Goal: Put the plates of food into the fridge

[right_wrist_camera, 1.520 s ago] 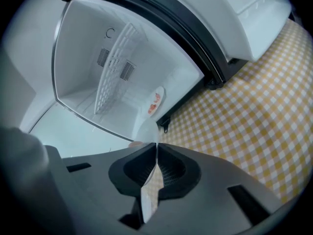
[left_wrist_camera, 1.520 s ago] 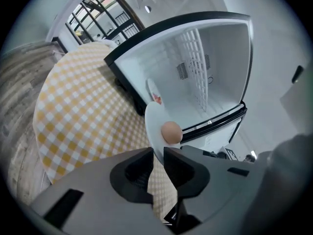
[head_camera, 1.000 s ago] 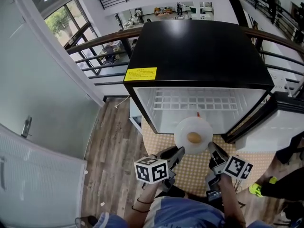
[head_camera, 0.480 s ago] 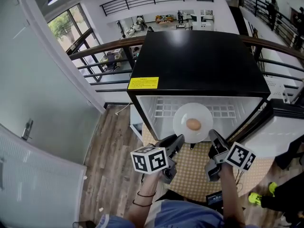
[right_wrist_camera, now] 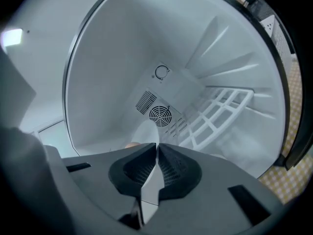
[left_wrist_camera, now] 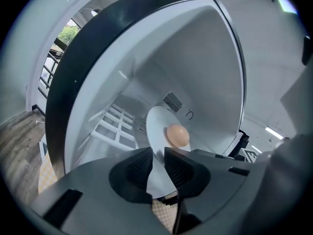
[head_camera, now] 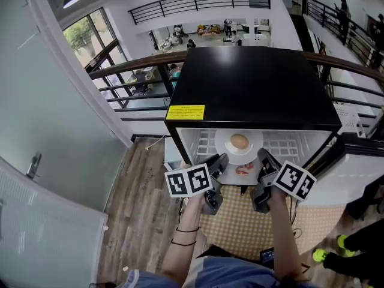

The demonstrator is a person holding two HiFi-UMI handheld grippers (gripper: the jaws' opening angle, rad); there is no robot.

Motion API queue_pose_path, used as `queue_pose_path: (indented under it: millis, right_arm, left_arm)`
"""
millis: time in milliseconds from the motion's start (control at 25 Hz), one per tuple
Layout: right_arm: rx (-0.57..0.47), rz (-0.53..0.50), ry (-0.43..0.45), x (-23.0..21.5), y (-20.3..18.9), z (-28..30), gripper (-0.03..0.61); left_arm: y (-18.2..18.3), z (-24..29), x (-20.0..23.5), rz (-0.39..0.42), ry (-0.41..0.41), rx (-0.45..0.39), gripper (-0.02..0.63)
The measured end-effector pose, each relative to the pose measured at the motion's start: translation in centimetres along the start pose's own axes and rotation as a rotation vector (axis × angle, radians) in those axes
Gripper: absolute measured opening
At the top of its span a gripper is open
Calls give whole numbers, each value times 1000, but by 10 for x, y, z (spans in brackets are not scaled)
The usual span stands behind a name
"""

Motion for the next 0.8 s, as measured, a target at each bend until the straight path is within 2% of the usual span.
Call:
queue_pose_path:
  millis: [200, 640, 800]
  right_arm:
    - [0, -73, -37, 10, 5, 18, 23]
    - [21, -177, -125, 3, 2, 33, 26]
    - [-20, -224, -172, 0, 7, 33, 26]
  left_arm:
    - [6, 2, 7, -44, 22, -17, 83]
    - [10, 4, 8, -48, 56, 19, 101]
    - [13, 1, 6, 0, 96, 16, 140]
Point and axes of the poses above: the fingertips, and each gripper's own axes: z forward along the fingers, x to its left, y out of its top, the point moved 5 cm from there along -z, backward along the fingers, and after that the axes turned 4 degrees about z, right-handed, at the moved point
